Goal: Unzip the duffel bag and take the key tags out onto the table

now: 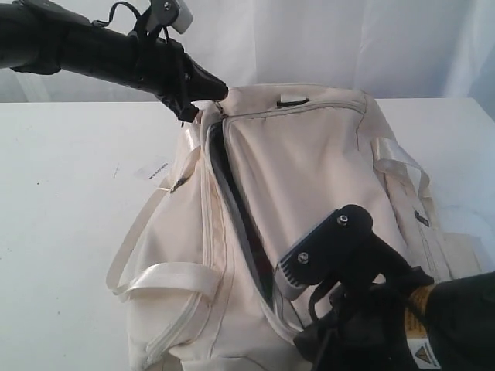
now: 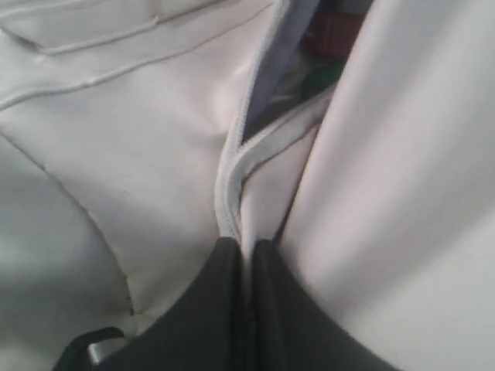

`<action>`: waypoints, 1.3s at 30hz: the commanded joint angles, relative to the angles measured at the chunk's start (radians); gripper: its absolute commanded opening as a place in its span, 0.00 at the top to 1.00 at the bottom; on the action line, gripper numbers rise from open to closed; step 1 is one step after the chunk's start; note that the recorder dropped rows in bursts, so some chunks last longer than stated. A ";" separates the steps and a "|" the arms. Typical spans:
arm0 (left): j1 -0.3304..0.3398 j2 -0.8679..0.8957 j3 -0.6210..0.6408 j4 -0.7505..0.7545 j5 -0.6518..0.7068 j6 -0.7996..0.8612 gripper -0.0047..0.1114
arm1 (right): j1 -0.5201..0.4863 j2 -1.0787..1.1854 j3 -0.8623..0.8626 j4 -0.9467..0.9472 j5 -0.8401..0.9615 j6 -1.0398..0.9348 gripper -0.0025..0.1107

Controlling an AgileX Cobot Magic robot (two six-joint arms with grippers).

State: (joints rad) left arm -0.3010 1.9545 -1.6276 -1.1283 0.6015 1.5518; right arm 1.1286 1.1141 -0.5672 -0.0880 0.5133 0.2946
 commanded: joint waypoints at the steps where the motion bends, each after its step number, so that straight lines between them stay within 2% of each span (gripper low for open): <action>1: 0.021 -0.021 -0.015 -0.026 -0.021 -0.032 0.96 | 0.009 -0.037 0.020 0.055 0.005 0.022 0.95; 4: 0.021 -0.043 -0.015 -0.005 -0.025 -0.079 0.93 | 0.009 -0.054 0.020 0.095 -0.024 0.022 0.81; 8: 0.021 -0.092 -0.015 0.060 0.001 -0.083 0.68 | 0.009 -0.068 0.020 0.126 -0.022 0.022 0.49; 10: 0.021 -0.114 -0.015 0.100 -0.001 -0.095 0.54 | 0.009 -0.089 0.011 0.143 -0.017 0.022 0.40; 13: 0.021 -0.142 -0.015 0.155 -0.017 -0.123 0.41 | 0.009 -0.134 -0.035 0.143 0.062 0.024 0.39; 17: 0.021 -0.149 -0.030 0.208 -0.084 -0.272 0.43 | 0.009 -0.221 -0.119 0.147 0.220 0.048 0.39; 20: 0.020 -0.116 -0.102 0.340 -0.002 -0.396 0.48 | 0.009 -0.273 -0.154 0.153 0.348 0.084 0.39; 25: 0.020 0.003 -0.271 0.422 0.184 -0.531 0.45 | 0.009 -0.297 -0.150 0.220 0.550 0.139 0.39; 30: 0.020 0.125 -0.422 0.423 0.294 -0.614 0.44 | 0.009 -0.297 -0.123 0.356 0.545 0.137 0.39; 39: 0.020 0.232 -0.449 0.418 0.255 -0.632 0.44 | 0.009 -0.295 -0.056 0.439 0.518 0.135 0.39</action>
State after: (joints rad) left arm -0.2811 2.1726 -2.0685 -0.6889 0.8545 0.9292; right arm 1.1370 0.8232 -0.6523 0.3299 1.0556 0.4266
